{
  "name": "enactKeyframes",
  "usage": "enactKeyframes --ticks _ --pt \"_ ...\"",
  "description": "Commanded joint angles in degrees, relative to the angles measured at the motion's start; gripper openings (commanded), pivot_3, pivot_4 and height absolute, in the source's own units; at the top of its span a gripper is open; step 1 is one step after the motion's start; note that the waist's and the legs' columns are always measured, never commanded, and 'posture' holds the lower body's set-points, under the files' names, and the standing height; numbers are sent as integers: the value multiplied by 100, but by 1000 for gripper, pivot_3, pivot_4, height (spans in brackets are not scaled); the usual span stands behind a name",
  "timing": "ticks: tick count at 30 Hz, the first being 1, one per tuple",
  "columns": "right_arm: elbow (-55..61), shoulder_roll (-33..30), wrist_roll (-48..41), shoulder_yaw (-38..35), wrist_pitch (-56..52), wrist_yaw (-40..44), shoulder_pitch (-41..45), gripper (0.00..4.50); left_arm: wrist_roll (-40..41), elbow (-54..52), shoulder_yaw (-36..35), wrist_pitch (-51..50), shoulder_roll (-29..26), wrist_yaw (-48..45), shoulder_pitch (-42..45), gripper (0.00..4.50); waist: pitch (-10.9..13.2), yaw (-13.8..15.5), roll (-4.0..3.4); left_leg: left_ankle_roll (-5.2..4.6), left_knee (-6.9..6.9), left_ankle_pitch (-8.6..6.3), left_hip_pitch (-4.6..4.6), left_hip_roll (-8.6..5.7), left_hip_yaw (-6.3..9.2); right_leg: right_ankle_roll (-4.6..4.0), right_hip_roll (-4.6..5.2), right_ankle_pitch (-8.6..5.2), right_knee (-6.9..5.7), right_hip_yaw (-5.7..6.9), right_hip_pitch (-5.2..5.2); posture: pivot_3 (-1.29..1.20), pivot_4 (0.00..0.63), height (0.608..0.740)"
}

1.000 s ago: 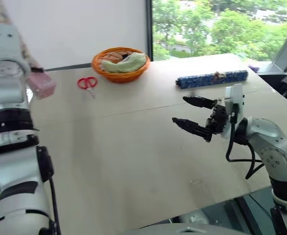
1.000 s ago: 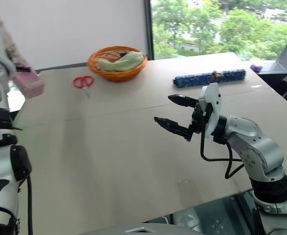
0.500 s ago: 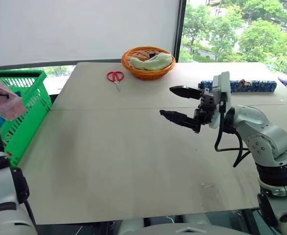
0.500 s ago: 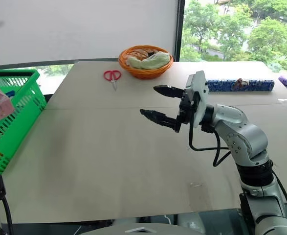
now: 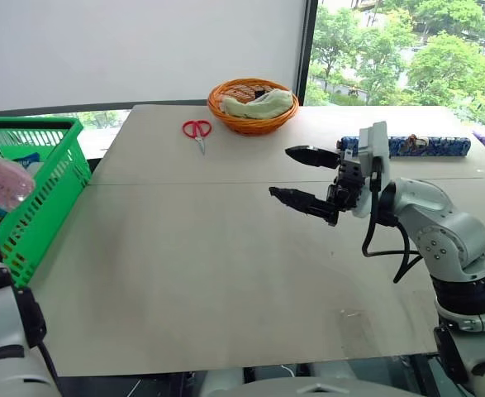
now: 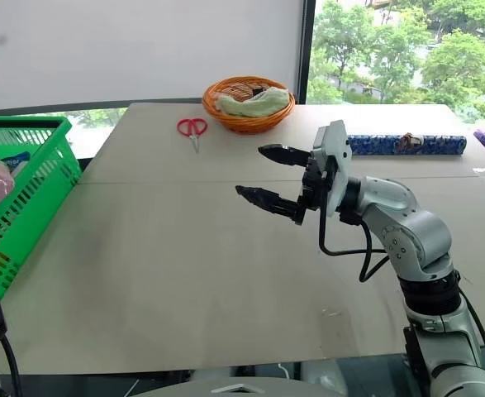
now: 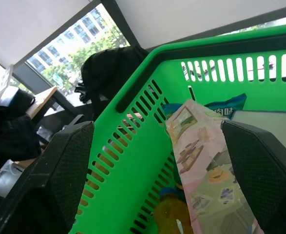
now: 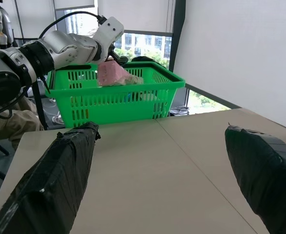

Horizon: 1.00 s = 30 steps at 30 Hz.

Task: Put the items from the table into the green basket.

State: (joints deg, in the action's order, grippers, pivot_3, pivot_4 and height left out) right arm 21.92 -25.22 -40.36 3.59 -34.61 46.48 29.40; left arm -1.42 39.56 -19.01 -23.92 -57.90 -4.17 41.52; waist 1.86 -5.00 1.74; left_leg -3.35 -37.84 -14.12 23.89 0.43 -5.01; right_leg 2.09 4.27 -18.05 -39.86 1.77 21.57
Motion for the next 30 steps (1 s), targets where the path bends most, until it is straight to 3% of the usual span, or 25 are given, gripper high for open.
enactKeyframes --ticks 1,4,8,14,17,20,25,30 --pt "37 -41 34 -103 155 70 6 4500 939 -953 -317 895 535 -912 303 4410 -9 43 13 0 -2 0 2 0 1 0 1 0 0 2 0 -134 0 740" --pt "-1 -87 81 -147 181 102 -40 4500 1948 -1868 -649 1149 1111 -1773 318 4410 -11 80 18 0 -12 -1 10 0 2 0 4 0 4 10 0 -139 0 740" --pt "-29 -162 111 -236 205 116 -111 4500 3099 -2601 -1112 606 1610 -2035 415 4410 -11 -86 15 -10 -18 3 15 0 1 0 2 0 1 11 0 -150 0 740" --pt "-66 -322 205 -306 306 154 -411 4500 3263 -3692 26 -625 1470 -3302 -1323 4410 -52 -273 -82 -31 -13 15 -14 2 -2 2 -10 0 -5 4 -25 -158 0 740" --pt "-164 -442 225 -476 417 222 -894 4500 3059 -4360 679 -896 1454 -3577 -2383 4410 -53 -262 -79 -30 -21 15 -13 9 4 1 -14 0 -5 8 -30 -163 0 740" --pt "-612 -758 978 -350 1096 405 -1672 4500 2933 -4744 996 -699 1767 -3573 -3176 4410 -54 -204 -76 -31 -26 12 -11 9 5 1 -10 0 1 8 -33 -175 0 740" --pt "-1690 -383 1587 -584 2163 6 -2364 4500 2658 -4956 1367 -496 2210 -3509 -4003 4410 -52 -156 -100 -14 -27 -6 -17 9 4 -3 -5 -2 0 8 -34 -191 0 740" --pt "-2323 -263 2151 -604 2889 -260 -2491 4500 2647 -5153 1411 -394 2450 -3469 -4120 4410 -59 -192 -128 -15 -30 -6 -20 9 5 -4 -6 -2 -4 8 -33 -204 0 740"
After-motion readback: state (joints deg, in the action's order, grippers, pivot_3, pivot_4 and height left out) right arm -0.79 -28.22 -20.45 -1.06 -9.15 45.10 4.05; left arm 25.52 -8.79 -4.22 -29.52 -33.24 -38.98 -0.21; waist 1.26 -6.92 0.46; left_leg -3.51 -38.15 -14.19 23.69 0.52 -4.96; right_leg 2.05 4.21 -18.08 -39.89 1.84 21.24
